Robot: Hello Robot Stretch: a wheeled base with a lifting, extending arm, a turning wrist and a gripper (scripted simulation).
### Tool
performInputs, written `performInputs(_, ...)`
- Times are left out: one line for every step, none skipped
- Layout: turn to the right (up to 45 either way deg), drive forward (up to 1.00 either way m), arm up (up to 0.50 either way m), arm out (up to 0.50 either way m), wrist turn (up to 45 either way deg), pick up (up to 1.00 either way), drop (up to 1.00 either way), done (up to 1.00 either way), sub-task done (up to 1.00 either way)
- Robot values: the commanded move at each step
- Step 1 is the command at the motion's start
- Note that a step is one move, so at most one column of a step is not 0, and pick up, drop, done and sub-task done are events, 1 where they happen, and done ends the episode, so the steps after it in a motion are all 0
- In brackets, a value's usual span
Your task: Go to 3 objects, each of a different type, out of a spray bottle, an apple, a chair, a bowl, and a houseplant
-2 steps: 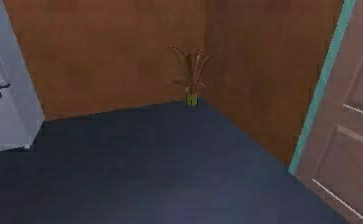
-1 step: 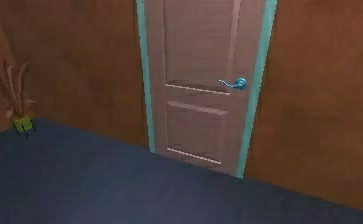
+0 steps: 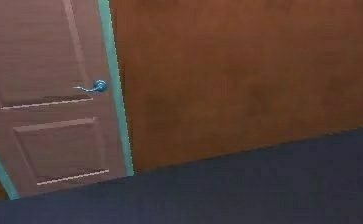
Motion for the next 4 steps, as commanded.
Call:
performInputs(0.0, 0.45, 0.0, 0.0, 0.0, 0.0, 0.0, 0.0, 0.0)
performInputs(45.0, 0.0, 0.0, 0.0, 0.0, 0.0, 0.0, 0.0, 0.0)
performInputs(27.0, 0.0, 0.0, 0.0, 0.0, 0.0, 0.0, 0.0, 0.0)
performInputs(0.0, 0.75, 0.0, 0.0, 0.0, 0.0, 0.0, 0.0, 0.0)
